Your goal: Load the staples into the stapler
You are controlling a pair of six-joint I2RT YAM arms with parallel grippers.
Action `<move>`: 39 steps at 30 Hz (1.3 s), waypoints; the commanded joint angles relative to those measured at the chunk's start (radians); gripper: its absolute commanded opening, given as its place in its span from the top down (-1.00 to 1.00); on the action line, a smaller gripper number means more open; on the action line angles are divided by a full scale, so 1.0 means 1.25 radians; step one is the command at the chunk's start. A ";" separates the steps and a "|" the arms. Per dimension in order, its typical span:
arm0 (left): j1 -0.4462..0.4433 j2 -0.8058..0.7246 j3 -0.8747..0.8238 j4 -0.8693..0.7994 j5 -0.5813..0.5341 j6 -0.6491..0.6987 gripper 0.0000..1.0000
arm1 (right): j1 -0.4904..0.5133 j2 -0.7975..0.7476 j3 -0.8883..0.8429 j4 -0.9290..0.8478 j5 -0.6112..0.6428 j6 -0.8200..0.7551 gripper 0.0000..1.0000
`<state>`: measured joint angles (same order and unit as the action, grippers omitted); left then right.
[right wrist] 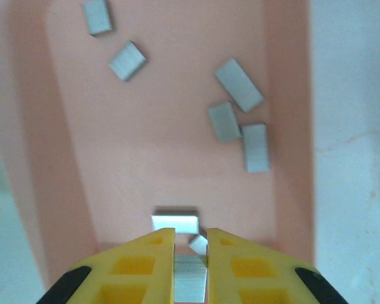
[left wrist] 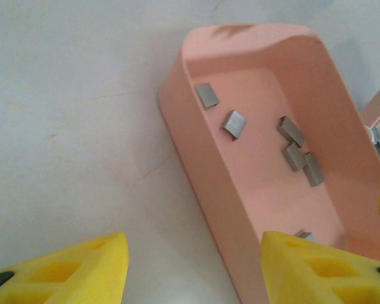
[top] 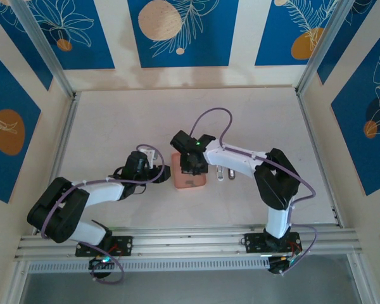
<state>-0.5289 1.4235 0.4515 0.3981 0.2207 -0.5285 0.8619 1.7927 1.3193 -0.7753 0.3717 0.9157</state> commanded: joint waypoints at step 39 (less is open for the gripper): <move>-0.006 0.020 0.018 0.084 0.089 0.032 -0.16 | -0.092 -0.240 -0.330 -0.112 -0.128 0.094 0.34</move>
<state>-0.5289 1.4418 0.4526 0.4866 0.3115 -0.5140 0.7750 1.5372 0.8864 -0.8642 0.2691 1.0306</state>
